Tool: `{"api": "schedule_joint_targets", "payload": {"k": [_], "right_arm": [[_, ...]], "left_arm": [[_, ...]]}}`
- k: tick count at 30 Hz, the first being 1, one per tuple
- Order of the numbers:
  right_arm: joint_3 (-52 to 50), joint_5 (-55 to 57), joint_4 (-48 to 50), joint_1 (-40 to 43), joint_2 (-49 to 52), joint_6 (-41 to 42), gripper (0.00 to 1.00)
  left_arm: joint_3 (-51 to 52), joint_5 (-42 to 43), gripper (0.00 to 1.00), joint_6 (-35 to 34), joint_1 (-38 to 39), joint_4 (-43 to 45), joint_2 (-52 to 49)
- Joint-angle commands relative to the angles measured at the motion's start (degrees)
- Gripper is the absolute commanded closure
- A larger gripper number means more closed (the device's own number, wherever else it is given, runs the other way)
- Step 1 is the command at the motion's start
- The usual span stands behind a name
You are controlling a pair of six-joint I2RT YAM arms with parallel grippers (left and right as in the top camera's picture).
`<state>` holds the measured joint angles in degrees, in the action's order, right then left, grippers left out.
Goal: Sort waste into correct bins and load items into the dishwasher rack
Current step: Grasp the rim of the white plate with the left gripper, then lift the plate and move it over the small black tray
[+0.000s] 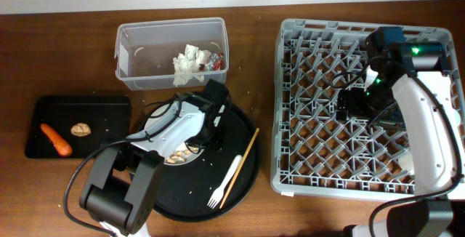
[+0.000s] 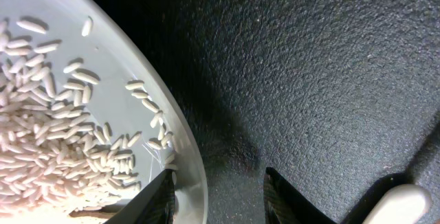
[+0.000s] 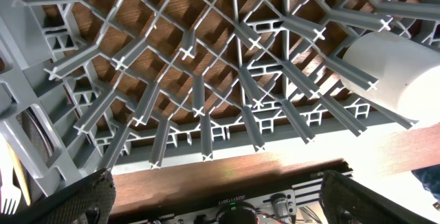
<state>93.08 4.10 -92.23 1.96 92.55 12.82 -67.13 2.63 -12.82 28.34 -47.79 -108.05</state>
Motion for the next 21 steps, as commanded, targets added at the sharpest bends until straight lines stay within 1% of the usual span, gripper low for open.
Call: {"api": "schedule_joint_targets", "payload": {"k": [1,2,4,8,9,10,11,17,21], "right_arm": [[0.07,0.92,-0.17,0.37,-0.59,-0.39,0.02],[0.07,0.92,-0.17,0.37,-0.59,-0.39,0.02],[0.07,0.9,-0.2,0.37,-0.59,-0.39,0.02],[0.07,0.92,-0.2,0.37,-0.59,-0.39,0.02],[0.07,0.92,-0.17,0.37,-0.59,-0.39,0.02],[0.07,0.92,-0.17,0.37,-0.59,-0.39,0.02],[0.07,0.92,-0.17,0.37,-0.59,-0.39,0.02],[0.07,0.92,-0.35,0.37,-0.59,-0.39,0.02],[0.07,0.92,-0.35,0.37,-0.59,-0.39,0.02]], "left_arm": [[0.7,-2.32,0.58,0.96,0.37,0.52,-3.28],[0.7,-2.93,0.59,0.96,0.37,0.5,-3.28],[0.7,-3.06,0.74,0.96,0.37,0.24,-3.28],[0.7,-3.08,0.87,0.94,0.39,-0.31,-3.28],[0.72,-3.06,0.91,0.92,0.39,-0.37,-3.28],[0.72,-3.06,0.93,0.92,0.39,-0.33,-3.28],[0.72,-3.06,0.99,0.9,0.39,-0.33,-3.28],[-0.28,-3.5,0.99,0.92,0.39,-1.66,-3.26],[-6.75,-6.16,0.99,0.94,0.39,-9.2,-3.08]]}}
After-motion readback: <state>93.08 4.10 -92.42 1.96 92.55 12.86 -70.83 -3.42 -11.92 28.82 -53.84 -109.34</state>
